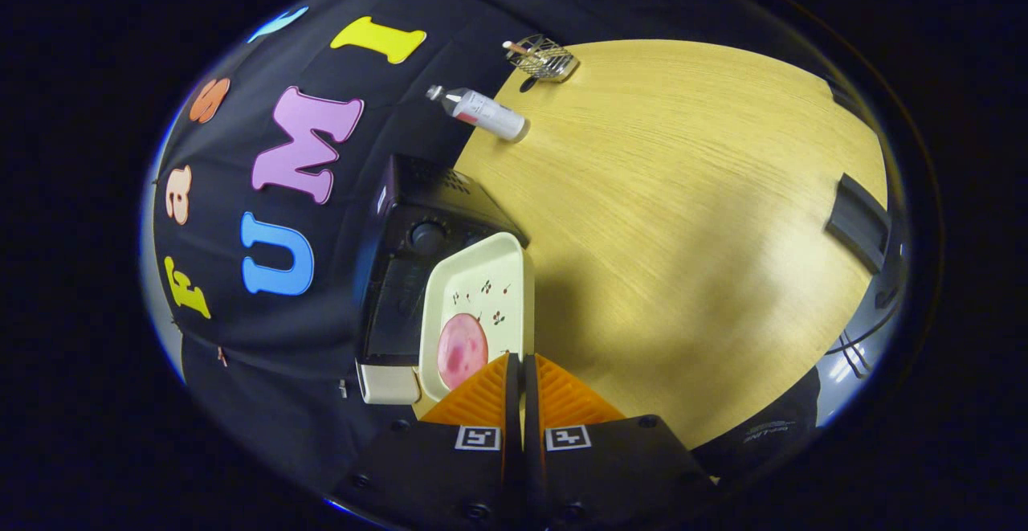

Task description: Open the toaster oven, put the food inside, and close the toaster oven door.

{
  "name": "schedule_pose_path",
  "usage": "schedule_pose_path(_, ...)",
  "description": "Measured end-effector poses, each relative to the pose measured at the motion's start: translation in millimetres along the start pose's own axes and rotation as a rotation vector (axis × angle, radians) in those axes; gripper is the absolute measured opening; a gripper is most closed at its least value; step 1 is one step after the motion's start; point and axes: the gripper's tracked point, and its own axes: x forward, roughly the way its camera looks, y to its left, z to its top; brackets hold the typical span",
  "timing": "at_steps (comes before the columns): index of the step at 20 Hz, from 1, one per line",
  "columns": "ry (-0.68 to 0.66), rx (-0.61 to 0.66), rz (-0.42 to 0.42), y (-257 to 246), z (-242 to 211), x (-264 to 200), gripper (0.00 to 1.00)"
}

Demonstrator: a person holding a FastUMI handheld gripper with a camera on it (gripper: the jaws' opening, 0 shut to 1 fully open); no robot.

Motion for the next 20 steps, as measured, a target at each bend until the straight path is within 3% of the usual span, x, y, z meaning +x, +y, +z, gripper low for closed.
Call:
schedule_pose_path(9,-0.005,-0.003,0.021,54,-51,64,0.06)
schedule_pose_path(20,-0.133,0.117,0.035,97,-37,167,0.06)
